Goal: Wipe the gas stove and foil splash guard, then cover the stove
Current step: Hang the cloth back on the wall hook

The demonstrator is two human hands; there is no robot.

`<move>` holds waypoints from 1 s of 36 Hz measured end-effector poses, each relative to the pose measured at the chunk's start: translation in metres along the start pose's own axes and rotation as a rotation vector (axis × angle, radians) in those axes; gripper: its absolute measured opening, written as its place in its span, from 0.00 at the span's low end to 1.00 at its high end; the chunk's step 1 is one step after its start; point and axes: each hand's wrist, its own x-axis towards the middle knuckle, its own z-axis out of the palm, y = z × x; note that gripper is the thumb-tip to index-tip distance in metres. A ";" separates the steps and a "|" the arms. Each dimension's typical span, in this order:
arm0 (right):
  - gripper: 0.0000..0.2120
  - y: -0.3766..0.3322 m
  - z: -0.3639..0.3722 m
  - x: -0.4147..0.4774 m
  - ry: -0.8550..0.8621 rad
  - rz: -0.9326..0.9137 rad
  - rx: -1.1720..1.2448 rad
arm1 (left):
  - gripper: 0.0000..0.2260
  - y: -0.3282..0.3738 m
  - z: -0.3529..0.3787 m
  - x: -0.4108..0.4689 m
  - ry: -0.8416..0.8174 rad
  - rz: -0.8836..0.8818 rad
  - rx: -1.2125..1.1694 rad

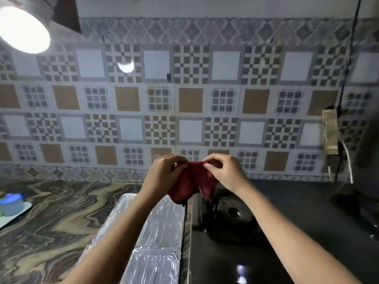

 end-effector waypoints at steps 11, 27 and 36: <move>0.06 0.032 -0.017 0.055 -0.051 -0.080 0.051 | 0.07 0.010 0.034 0.033 0.083 -0.165 -0.011; 0.04 0.023 0.018 0.183 -0.047 -0.151 -0.181 | 0.09 -0.036 0.010 0.143 0.119 -0.181 0.220; 0.04 0.004 0.034 0.275 0.089 -0.153 -0.246 | 0.08 -0.066 -0.009 0.229 0.212 -0.184 0.171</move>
